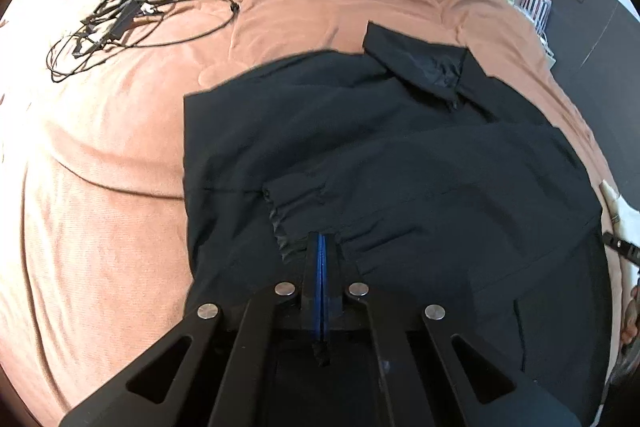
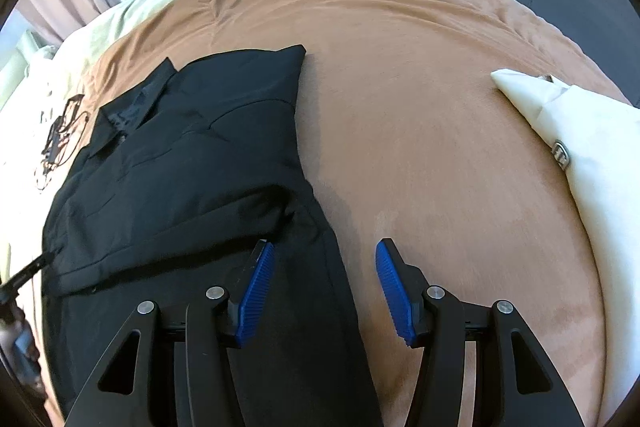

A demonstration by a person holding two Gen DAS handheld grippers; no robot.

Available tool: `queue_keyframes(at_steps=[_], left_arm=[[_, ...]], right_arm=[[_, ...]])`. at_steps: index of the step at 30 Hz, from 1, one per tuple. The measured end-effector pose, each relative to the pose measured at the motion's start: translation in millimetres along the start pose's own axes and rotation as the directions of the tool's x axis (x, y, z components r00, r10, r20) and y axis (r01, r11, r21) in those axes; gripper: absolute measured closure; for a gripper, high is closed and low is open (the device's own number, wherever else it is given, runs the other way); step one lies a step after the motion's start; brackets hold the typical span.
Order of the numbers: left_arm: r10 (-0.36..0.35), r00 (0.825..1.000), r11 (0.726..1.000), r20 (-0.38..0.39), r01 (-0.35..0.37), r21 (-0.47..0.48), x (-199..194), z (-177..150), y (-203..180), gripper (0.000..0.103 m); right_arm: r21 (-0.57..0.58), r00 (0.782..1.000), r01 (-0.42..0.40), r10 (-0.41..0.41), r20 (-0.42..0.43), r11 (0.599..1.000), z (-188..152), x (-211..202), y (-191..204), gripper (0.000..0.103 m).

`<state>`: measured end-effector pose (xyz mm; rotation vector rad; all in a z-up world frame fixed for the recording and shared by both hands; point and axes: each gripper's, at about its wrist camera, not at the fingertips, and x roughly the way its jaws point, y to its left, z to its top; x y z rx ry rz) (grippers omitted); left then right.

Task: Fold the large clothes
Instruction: 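Pull the cuff along the shirt body and open the left tool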

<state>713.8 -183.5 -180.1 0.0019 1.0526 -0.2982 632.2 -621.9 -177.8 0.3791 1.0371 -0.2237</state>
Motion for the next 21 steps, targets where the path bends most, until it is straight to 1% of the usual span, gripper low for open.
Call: queue_keyframes(at_steps=[4, 6, 7, 8, 9, 10, 11, 12, 14, 17, 21], left_arm=[[0.031, 0.998, 0.999, 0.058, -0.031, -0.006, -13.7, 13.8, 6.2, 0.101], [0.026, 0.997, 0.999, 0.069, -0.024, -0.022, -17.3, 19.2, 11.0, 0.101], [0.005, 0.999, 1.0, 0.052, -0.004, -0.025, -17.3, 20.4, 12.0, 0.101], [-0.021, 1.0, 0.999, 0.018, 0.021, -0.029, -15.6, 19.6, 12.1, 0.101], [-0.047, 0.999, 0.998, -0.018, 0.047, -0.031, -12.6, 17.9, 11.7, 0.101], [-0.064, 0.997, 0.998, -0.05, 0.063, -0.03, -9.2, 16.2, 10.2, 0.101], [-0.073, 0.994, 0.997, -0.085, 0.071, -0.027, -4.8, 12.6, 7.7, 0.101], [-0.064, 0.992, 0.998, -0.107, 0.062, -0.026, -1.5, 8.9, 5.3, 0.101], [-0.072, 0.99, 0.997, -0.125, 0.069, -0.03, 2.5, 2.8, 2.4, 0.1], [-0.077, 0.987, 0.996, -0.138, 0.07, -0.052, 9.2, -0.4, 2.6, 0.098], [-0.077, 0.987, 0.995, -0.142, 0.066, -0.08, 10.2, -1.7, 4.0, 0.098]], right_arm=[[-0.007, 1.0, -0.029, 0.029, -0.005, 1.0, -5.8, -7.9, -1.4, 0.049], [-0.015, 0.999, -0.041, 0.041, -0.004, 0.999, -9.0, -11.5, -1.0, 0.049], [-0.016, 0.999, -0.046, 0.046, -0.004, 0.999, -10.1, -12.7, -1.2, 0.049], [-0.013, 0.999, -0.054, 0.053, -0.005, 0.998, -11.1, -13.7, -1.8, 0.047], [-0.01, 0.998, -0.063, 0.063, -0.007, 0.998, -12.7, -14.6, -1.3, 0.041], [-0.009, 0.997, -0.073, 0.073, -0.006, 0.997, -13.4, -15.4, -1.2, 0.031], [-0.012, 0.997, -0.075, 0.075, 0.001, 0.997, -14.2, -16.5, -0.4, 0.027], [-0.017, 0.997, -0.072, 0.072, 0.009, 0.997, -15.1, -17.4, 0.4, 0.022], [-0.02, 0.997, -0.068, 0.069, 0.023, 0.997, -16.1, -17.9, 1.0, 0.022], [-0.001, 0.996, -0.084, 0.084, 0.009, 0.996, -18.8, -13.1, 0.7, 0.022], [-0.015, 0.997, -0.081, 0.081, 0.0, 0.997, -24.1, -12.4, 1.8, 0.021]])
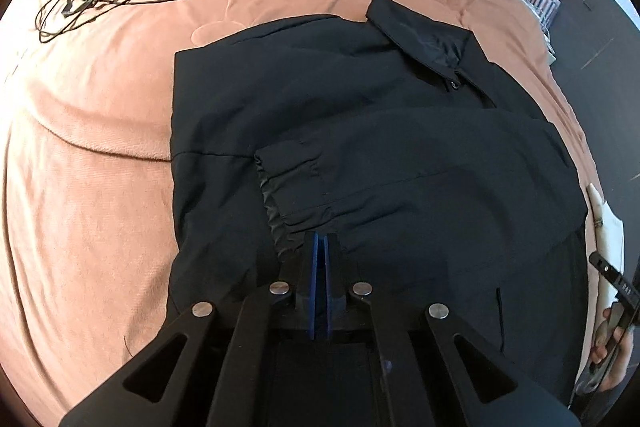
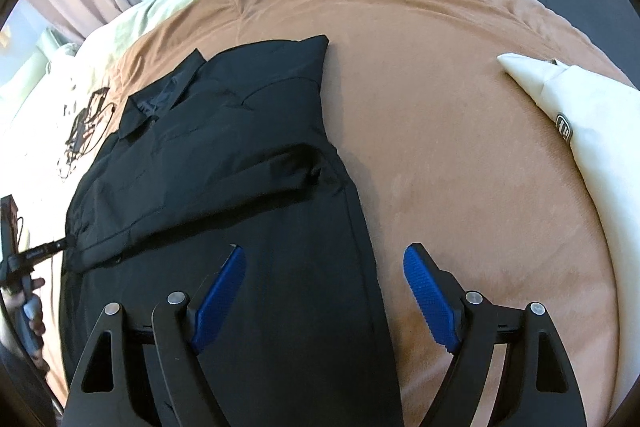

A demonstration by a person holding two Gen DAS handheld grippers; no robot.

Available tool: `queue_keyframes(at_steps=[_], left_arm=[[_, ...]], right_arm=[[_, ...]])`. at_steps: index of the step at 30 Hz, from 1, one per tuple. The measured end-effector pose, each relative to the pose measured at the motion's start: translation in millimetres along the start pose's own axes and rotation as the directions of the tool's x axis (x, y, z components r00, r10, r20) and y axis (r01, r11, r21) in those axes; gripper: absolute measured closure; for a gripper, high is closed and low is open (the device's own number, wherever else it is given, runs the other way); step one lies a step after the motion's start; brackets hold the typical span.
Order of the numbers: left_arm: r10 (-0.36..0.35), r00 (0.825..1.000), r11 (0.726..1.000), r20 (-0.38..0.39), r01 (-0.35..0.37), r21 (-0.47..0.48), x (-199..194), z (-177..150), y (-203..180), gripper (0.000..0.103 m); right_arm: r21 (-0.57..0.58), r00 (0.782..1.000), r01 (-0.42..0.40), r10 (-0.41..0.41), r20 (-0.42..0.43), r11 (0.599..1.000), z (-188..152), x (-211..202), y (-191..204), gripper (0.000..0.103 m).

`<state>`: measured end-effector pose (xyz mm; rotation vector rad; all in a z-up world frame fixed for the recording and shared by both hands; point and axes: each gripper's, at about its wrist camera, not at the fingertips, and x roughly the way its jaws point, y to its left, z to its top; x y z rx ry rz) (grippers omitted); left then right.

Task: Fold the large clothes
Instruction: 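Pull the cuff along the shirt body and open the left tool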

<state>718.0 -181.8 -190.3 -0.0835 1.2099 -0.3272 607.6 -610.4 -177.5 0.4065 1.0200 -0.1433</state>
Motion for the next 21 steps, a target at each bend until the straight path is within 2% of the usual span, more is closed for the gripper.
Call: queue_keyframes(at_steps=[2, 3, 4, 5, 6, 10, 11, 13, 14, 17, 20, 21], left_arm=[[0.006, 1.0, 1.0, 0.002, -0.006, 0.003, -5.4, -0.4, -1.0, 0.093], [0.007, 1.0, 1.0, 0.008, -0.007, 0.006, -8.7, -0.9, -1.1, 0.079], [0.01, 1.0, 1.0, 0.017, -0.01, 0.01, -13.1, -1.3, -1.7, 0.05], [0.009, 1.0, 1.0, 0.03, -0.01, 0.009, -18.6, -1.8, -1.7, 0.035], [0.002, 0.999, 1.0, 0.047, -0.002, 0.007, -23.0, -2.2, -1.7, 0.024], [0.023, 0.997, 1.0, 0.072, -0.023, -0.01, -28.8, -1.8, 0.3, 0.027], [0.02, 0.998, 1.0, 0.067, -0.019, -0.018, -26.7, -1.0, 1.4, 0.03], [-0.009, 0.999, 0.999, 0.038, 0.011, -0.031, -18.4, -1.7, 2.4, 0.051], [-0.006, 1.0, 0.999, 0.015, 0.007, -0.039, -11.8, -2.3, 2.9, 0.054], [-0.01, 1.0, 0.998, -0.027, 0.008, -0.059, 7.6, -4.0, 3.9, 0.054], [-0.013, 0.999, 0.998, -0.032, 0.011, -0.062, 14.5, -4.1, 2.5, 0.055], [-0.003, 1.0, 0.999, -0.026, 0.001, -0.053, 14.6, -3.4, 1.6, 0.065]], right_arm=[[-0.003, 1.0, 0.005, -0.005, 0.006, 1.0, -1.7, -2.8, -1.5, 0.022], [-0.002, 1.0, 0.009, -0.009, 0.008, 1.0, -2.5, -4.2, -3.2, 0.022], [-0.001, 1.0, 0.01, -0.01, 0.008, 1.0, -2.7, -4.8, -4.6, 0.022], [0.003, 1.0, 0.01, -0.01, 0.009, 1.0, -2.9, -5.2, -6.1, 0.022], [0.007, 1.0, 0.009, -0.009, 0.009, 1.0, -3.0, -5.2, -7.1, 0.021], [0.012, 1.0, 0.0, 0.0, 0.007, 1.0, -5.7, -3.5, -6.8, 0.022], [0.008, 1.0, -0.001, 0.001, 0.006, 1.0, -6.9, -3.1, -5.4, 0.022], [0.002, 1.0, -0.003, 0.003, 0.003, 1.0, -8.3, -3.1, -4.0, 0.022], [-0.003, 1.0, -0.004, 0.004, 0.003, 1.0, -9.4, -3.5, -2.6, 0.022], [-0.017, 1.0, 0.002, -0.001, 0.005, 1.0, -11.3, -5.6, -1.8, 0.022], [-0.015, 1.0, 0.005, -0.005, 0.008, 1.0, -12.1, -6.4, -4.7, 0.022], [-0.012, 1.0, 0.005, -0.005, 0.008, 1.0, -12.5, -6.1, -5.5, 0.022]])
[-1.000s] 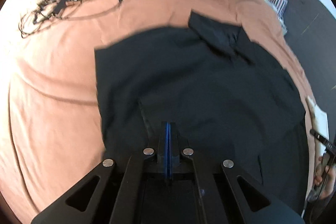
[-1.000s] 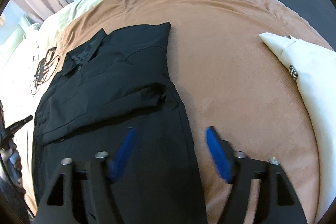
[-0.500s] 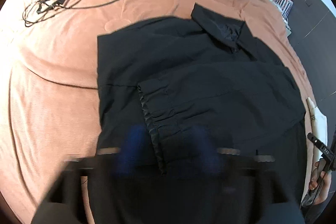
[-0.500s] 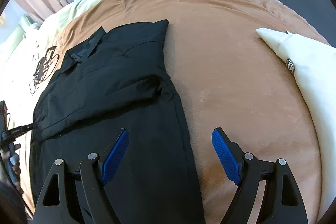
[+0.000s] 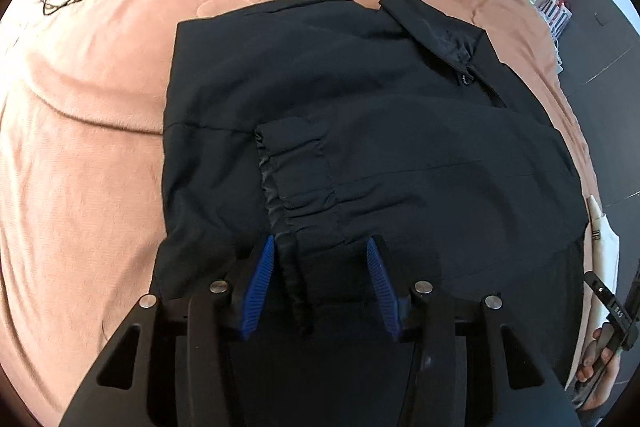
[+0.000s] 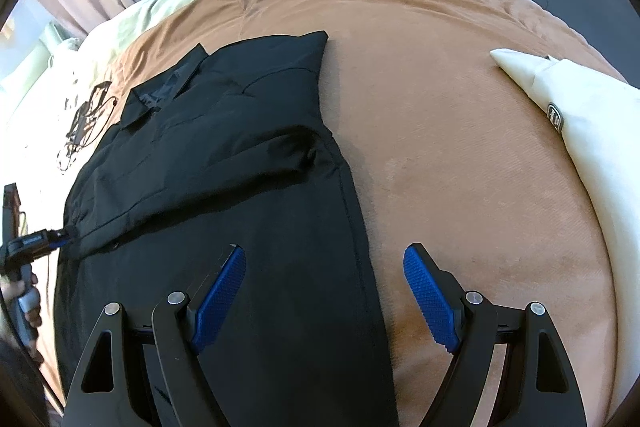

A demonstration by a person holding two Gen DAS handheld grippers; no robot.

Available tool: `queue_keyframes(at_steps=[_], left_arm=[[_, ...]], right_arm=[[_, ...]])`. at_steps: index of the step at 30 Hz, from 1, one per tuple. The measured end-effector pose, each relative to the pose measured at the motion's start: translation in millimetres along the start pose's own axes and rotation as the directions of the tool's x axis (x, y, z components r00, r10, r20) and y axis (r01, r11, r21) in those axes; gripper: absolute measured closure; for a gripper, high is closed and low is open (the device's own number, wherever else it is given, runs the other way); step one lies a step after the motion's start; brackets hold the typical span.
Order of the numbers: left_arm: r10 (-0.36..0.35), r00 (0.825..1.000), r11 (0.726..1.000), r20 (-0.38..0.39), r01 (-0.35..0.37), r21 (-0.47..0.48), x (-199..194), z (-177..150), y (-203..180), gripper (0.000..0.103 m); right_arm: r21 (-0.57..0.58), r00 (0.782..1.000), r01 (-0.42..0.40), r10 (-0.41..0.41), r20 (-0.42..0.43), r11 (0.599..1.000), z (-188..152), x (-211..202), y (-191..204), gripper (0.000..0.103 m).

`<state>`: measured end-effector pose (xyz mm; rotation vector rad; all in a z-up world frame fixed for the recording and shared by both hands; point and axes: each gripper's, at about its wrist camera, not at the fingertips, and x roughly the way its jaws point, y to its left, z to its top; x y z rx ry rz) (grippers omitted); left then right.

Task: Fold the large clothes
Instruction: 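Pull the cuff along the shirt body and open the left tool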

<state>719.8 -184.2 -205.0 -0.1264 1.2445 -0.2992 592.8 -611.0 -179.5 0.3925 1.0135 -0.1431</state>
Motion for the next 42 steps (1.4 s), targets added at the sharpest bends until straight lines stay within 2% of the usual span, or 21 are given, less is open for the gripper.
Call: queue_keyframes(at_steps=[2, 3, 6, 8, 11, 13, 17, 18, 19, 21, 27, 35, 42], left_arm=[[0.01, 1.0, 1.0, 0.011, -0.011, 0.016, -1.9, 2.0, -1.0, 0.076], [0.032, 0.999, 0.999, 0.024, -0.033, 0.032, -4.7, 4.2, -2.3, 0.088], [0.03, 0.997, 0.999, 0.072, -0.032, 0.031, -17.5, 11.8, -0.2, 0.091], [0.06, 0.993, 0.998, 0.102, -0.064, 0.029, -22.6, 16.1, 2.7, 0.091], [0.068, 0.993, 0.997, 0.098, -0.072, 0.037, -16.3, 19.8, 7.2, 0.091], [0.055, 0.996, 0.998, 0.07, -0.056, 0.02, -10.7, 19.9, 10.5, 0.087], [0.037, 0.996, 0.999, 0.076, -0.038, 0.001, -22.4, 10.6, 14.3, 0.081], [0.048, 0.995, 0.999, 0.084, -0.049, 0.007, -29.0, 6.3, 14.5, 0.069], [0.047, 0.995, 0.999, 0.093, -0.049, 0.012, -34.1, 2.6, 14.7, 0.051], [0.028, 0.992, 0.999, 0.122, -0.03, 0.016, -50.3, -8.3, 16.1, 0.037], [0.013, 0.99, 1.0, 0.144, -0.012, -0.005, -90.2, -52.8, 29.1, 0.037], [-0.009, 0.987, 1.0, 0.161, 0.011, -0.016, -121.7, -133.1, 47.6, 0.037], [-0.06, 0.984, 0.997, 0.168, 0.067, -0.034, -140.9, -201.9, 68.1, 0.038]], right_arm=[[0.009, 1.0, 0.004, -0.004, 0.001, 1.0, -0.1, 1.1, -3.3, 0.022], [0.013, 1.0, 0.007, -0.007, 0.002, 1.0, 0.3, 1.7, -4.1, 0.022], [0.046, 1.0, 0.002, -0.003, 0.015, 0.999, 0.5, 0.7, -10.1, 0.022], [0.063, 1.0, -0.005, 0.003, 0.021, 0.998, 0.2, -1.2, -12.8, 0.022], [0.067, 1.0, -0.013, 0.012, 0.018, 0.998, -2.0, -3.6, -13.7, 0.022], [0.06, 1.0, -0.016, 0.015, 0.007, 0.998, -5.7, -5.3, -13.6, 0.022], [0.044, 1.0, -0.025, 0.025, -0.008, 0.999, -16.3, -13.5, -16.9, 0.022], [0.04, 0.999, -0.03, 0.03, -0.009, 0.999, -19.9, -17.3, -19.1, 0.022], [0.035, 0.999, -0.035, 0.036, -0.011, 0.999, -24.1, -21.4, -21.1, 0.021], [0.024, 0.999, -0.042, 0.043, -0.015, 0.999, -32.1, -28.4, -24.3, 0.022], [0.002, 0.997, -0.07, 0.07, -0.027, 0.998, -58.9, -48.8, -34.5, 0.022], [0.013, 0.992, -0.118, 0.119, -0.051, 0.993, -101.6, -66.0, -50.5, 0.022], [0.017, 0.981, -0.183, 0.183, -0.063, 0.983, -139.0, -76.4, -60.0, 0.032]])
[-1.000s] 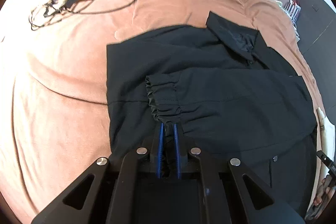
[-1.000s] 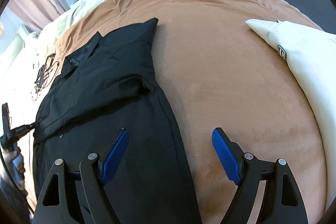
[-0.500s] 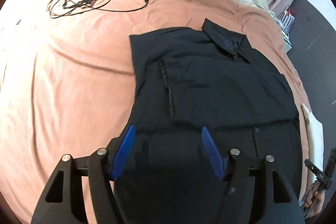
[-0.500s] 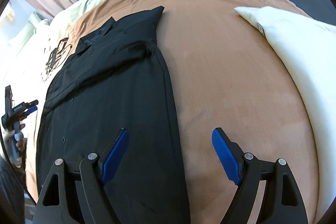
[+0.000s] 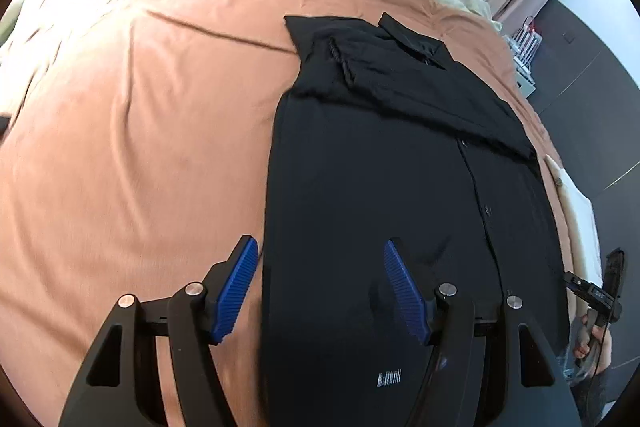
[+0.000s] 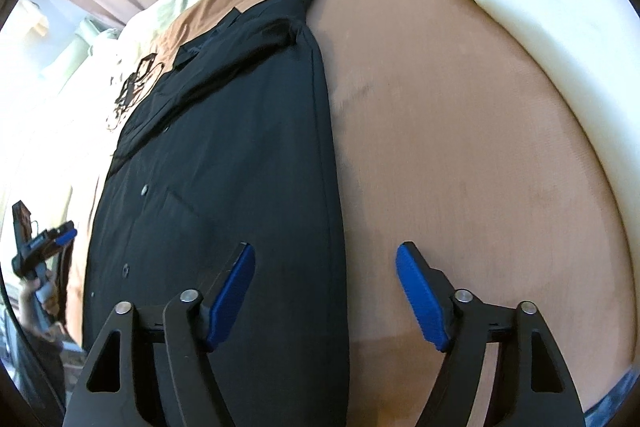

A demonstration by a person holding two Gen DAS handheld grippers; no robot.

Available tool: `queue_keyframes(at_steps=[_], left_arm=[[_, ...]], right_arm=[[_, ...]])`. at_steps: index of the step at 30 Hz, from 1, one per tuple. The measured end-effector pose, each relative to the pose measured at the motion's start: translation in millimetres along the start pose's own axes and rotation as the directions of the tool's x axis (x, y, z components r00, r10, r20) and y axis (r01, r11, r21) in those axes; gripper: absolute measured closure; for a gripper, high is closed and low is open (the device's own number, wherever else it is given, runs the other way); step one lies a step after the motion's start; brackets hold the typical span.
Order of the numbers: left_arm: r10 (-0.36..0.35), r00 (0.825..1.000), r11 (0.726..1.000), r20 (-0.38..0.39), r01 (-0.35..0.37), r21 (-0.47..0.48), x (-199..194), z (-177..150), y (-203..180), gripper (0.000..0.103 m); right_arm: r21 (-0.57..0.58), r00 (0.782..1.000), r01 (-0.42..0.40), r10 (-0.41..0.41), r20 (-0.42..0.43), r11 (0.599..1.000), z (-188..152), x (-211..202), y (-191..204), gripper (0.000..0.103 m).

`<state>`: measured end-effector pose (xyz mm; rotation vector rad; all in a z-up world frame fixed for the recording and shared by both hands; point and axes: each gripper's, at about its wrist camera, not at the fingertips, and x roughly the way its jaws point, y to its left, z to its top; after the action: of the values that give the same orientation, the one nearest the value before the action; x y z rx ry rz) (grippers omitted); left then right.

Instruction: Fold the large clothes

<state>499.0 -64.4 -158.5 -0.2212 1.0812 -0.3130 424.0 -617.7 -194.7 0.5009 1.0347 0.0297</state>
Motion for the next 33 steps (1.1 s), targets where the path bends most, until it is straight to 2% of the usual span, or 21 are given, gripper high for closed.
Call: queue_keyframes(at_steps=[3, 6, 10, 14, 19, 22, 24, 27, 31, 33], left_arm=[[-0.026, 1.0, 1.0, -0.014, 0.026, -0.016, -7.1, -25.0, 7.2, 0.049], [-0.051, 0.998, 0.998, -0.021, 0.05, -0.029, -12.3, -48.8, 12.5, 0.051], [-0.094, 0.994, 0.993, -0.048, 0.09, -0.071, -13.8, -76.9, 20.9, 0.065], [-0.152, 0.987, 0.981, -0.05, 0.145, -0.127, -19.5, -108.5, 33.6, 0.065], [-0.239, 0.969, 0.957, -0.057, 0.225, -0.181, -24.6, -134.4, 40.8, 0.065], [-0.298, 0.953, 0.933, -0.051, 0.279, -0.228, -29.2, -143.9, 46.2, 0.065], [-0.35, 0.936, 0.908, -0.048, 0.326, -0.263, -31.0, -149.2, 48.4, 0.065], [-0.388, 0.92, 0.892, -0.056, 0.359, -0.274, -27.1, -152.1, 45.7, 0.065], [-0.406, 0.913, 0.874, -0.036, 0.377, -0.306, -14.5, -148.8, 44.8, 0.065], [-0.394, 0.919, 0.873, -0.02, 0.367, -0.321, -15.3, -150.6, 44.3, 0.072]], right_arm=[[0.01, 1.0, -0.026, 0.027, -0.003, 1.0, -13.2, -2.9, -3.9, 0.036], [0.017, 0.999, -0.054, 0.054, 0.002, 0.998, -26.9, -8.3, -6.5, 0.039], [0.04, 0.995, -0.101, 0.101, 0.008, 0.994, -41.5, -14.9, -10.3, 0.042], [0.076, 0.986, -0.166, 0.165, 0.016, 0.983, -60.3, -19.3, -15.9, 0.047], [0.116, 0.961, -0.276, 0.276, 0.018, 0.954, -86.8, -23.1, -19.2, 0.051], [0.137, 0.943, -0.331, 0.331, 0.026, 0.934, -100.3, -24.7, -18.3, 0.051], [0.157, 0.93, -0.366, 0.365, 0.037, 0.917, -107.5, -25.4, -17.5, 0.051], [0.188, 0.91, -0.413, 0.411, 0.051, 0.891, -117.1, -24.1, -16.4, 0.051], [0.224, 0.905, -0.424, 0.419, 0.07, 0.878, -121.3, -17.0, -11.8, 0.051], [0.252, 0.9, -0.434, 0.426, 0.089, 0.865, -121.0, -13.3, -12.6, 0.052]])
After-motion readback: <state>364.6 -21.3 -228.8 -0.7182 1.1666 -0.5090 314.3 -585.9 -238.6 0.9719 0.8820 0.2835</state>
